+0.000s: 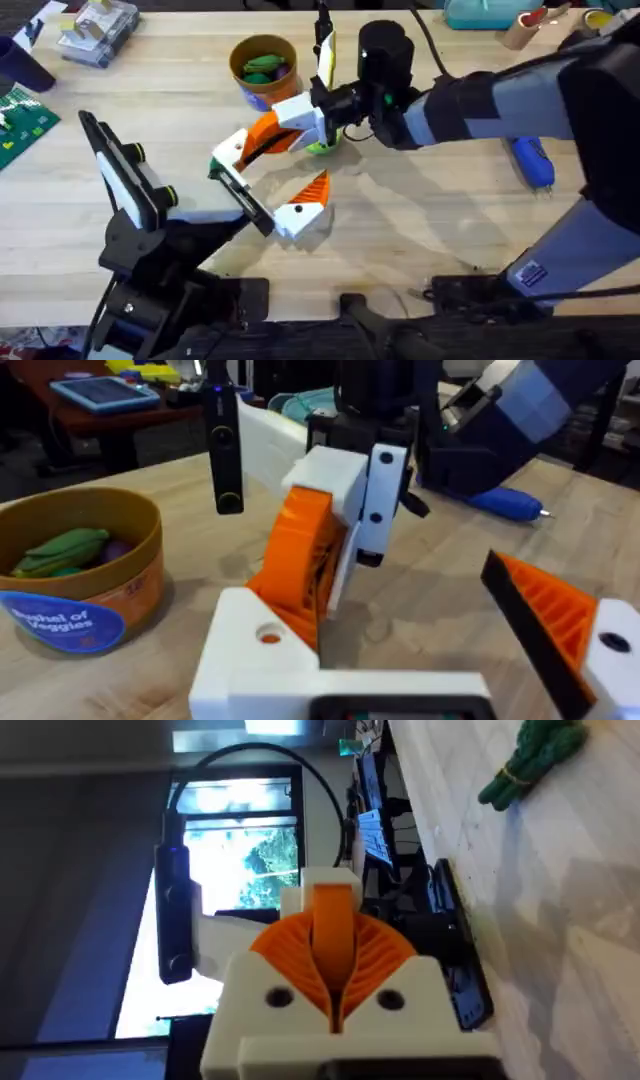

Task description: Pick up the gripper from the table and insert it into the empty holder that is missing its gripper. Then pick up a screw, insert it into the mounting hole, and use the screwdriver to tighten it. Finally, clean up the table by picking up the vegetable and placing it into the bucket.

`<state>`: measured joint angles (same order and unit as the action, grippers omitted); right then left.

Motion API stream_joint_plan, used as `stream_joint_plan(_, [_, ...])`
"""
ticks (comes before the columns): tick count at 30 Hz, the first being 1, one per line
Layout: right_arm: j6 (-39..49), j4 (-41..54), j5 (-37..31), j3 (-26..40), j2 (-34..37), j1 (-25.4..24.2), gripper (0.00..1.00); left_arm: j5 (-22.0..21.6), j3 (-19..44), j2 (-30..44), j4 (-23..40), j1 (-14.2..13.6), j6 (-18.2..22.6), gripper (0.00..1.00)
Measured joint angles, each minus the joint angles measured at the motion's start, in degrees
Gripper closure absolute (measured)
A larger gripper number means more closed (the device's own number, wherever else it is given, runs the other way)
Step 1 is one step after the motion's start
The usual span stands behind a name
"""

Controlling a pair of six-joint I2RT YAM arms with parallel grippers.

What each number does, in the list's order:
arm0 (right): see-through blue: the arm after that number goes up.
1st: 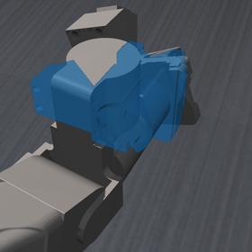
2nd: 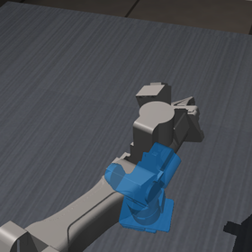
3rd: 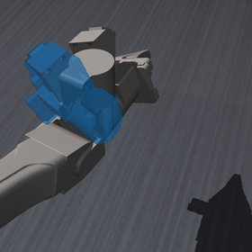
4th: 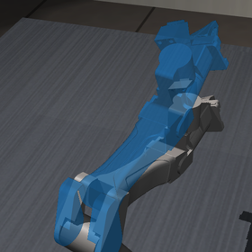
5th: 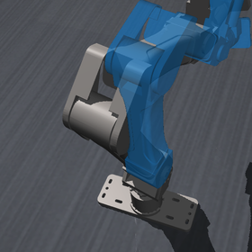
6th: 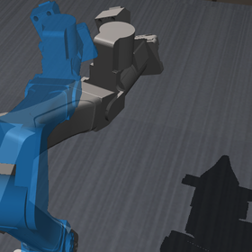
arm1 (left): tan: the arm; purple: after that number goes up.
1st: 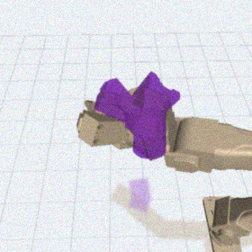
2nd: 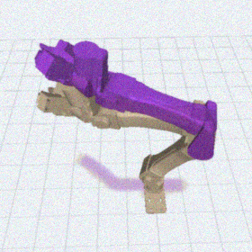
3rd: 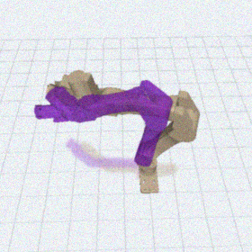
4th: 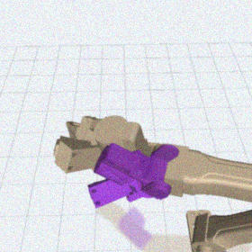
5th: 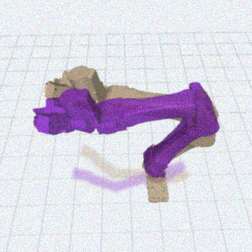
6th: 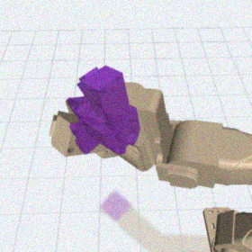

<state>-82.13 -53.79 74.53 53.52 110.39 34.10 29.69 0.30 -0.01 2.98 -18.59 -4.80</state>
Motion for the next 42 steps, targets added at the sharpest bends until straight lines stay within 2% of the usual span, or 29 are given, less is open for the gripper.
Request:
stream_joint_plan(19, [-0.1,-0.6,-0.7,0.0,0.0,0.2,0.986,-0.7,0.0,0.0,0.0,0.0,0.0,0.014])
stream_joint_plan(33, [-0.5,-3.5,0.5,0.0,0.1,1.8,0.614,-0.8,0.0,0.0,0.0,0.0,0.5,0.014])
stream_joint_plan(36, [-1.0,-5.2,0.9,0.0,0.1,1.8,0.461,-0.6,0.0,0.0,0.0,0.0,0.5,0.014])
stream_joint_plan(42, [-1.4,-5.7,0.3,0.2,0.2,2.7,0.121,6.2,0.0,0.0,0.0,-1.5,0.5,0.014])
